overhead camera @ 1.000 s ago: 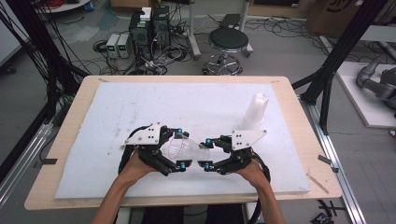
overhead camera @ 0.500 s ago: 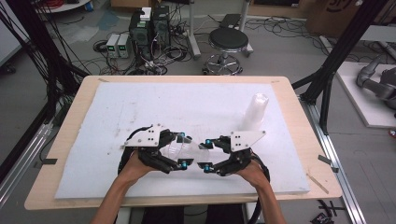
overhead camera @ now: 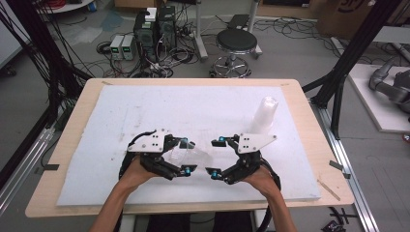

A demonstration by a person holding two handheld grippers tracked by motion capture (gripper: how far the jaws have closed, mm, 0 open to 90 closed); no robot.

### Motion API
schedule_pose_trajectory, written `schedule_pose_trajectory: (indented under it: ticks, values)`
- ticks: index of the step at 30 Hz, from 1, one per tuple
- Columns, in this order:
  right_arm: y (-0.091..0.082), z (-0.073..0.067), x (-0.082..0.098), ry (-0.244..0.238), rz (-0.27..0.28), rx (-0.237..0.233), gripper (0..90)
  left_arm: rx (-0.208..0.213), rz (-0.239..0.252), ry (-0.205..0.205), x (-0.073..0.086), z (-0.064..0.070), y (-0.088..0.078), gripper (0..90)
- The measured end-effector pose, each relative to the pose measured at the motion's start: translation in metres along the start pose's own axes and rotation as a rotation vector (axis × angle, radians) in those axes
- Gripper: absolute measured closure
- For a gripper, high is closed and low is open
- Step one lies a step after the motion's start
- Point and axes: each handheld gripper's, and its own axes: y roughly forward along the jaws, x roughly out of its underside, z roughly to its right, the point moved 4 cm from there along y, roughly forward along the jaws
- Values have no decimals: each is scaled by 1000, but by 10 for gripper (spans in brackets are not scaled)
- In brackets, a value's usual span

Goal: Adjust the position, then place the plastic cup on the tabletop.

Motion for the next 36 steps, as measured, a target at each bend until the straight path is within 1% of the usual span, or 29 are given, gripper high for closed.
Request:
schedule_pose_trajectory:
  ticks: [2, 3, 4, 5, 8, 11, 14, 16, 17, 19, 20, 22, 26, 27, 28, 30, 32, 33, 35, 36]
  values:
    - [-6, 3, 3, 20, -10, 44, 136, -14, -39, -5, 1, -4, -4, 316]
    - [-9, 5, 5, 28, -13, 75, 136, -29, -78, -9, 2, -8, -7, 316]
    - [-15, 9, 10, 39, -26, 129, 136, -36, -92, -13, 2, -10, -9, 316]
    - [-17, 11, 13, 44, -31, 159, 137, -40, -115, -14, 2, -13, -11, 315]
    - [-29, 21, 26, 83, -59, 279, 137, -60, -181, -14, 1, -21, -17, 315]
    - [-39, 30, 39, 123, -75, 393, 137, -74, -261, -6, -1, -29, -21, 316]
    - [-48, 35, 52, 166, -92, 471, 137, -74, -345, 1, -4, -36, -23, 315]
    - [-52, 38, 61, 189, -111, 511, 138, -74, -396, 4, -5, -40, -23, 314]
    - [-53, 39, 65, 195, -118, 519, 138, -70, -436, 8, -5, -43, -23, 313]
    - [-56, 41, 74, 217, -136, 534, 139, -64, -491, 14, -7, -47, -23, 313]
    - [-56, 41, 78, 229, -145, 543, 140, -62, -506, 14, -7, -48, -22, 313]
    - [-57, 44, 85, 241, -146, 560, 140, -60, -554, 23, -9, -53, -22, 312]
    - [-59, 47, 91, 255, -150, 596, 140, -67, -604, 29, -14, -61, -23, 312]
    - [-60, 48, 93, 254, -149, 602, 140, -72, -626, 28, -14, -63, -24, 312]
    - [-60, 49, 94, 261, -144, 609, 140, -74, -639, 27, -14, -64, -24, 312]
    - [-61, 50, 97, 260, -140, 615, 140, -84, -670, 29, -14, -66, -23, 312]
    - [-60, 50, 102, 267, -146, 614, 140, -79, -685, 30, -15, -68, -22, 312]
    - [-59, 50, 103, 263, -151, 612, 144, -82, -681, 32, -15, -68, -21, 312]
    - [-59, 49, 102, 253, -149, 610, 145, -83, -687, 36, -15, -68, -19, 312]
    - [-59, 48, 103, 257, -153, 608, 146, -82, -690, 36, -15, -68, -18, 313]
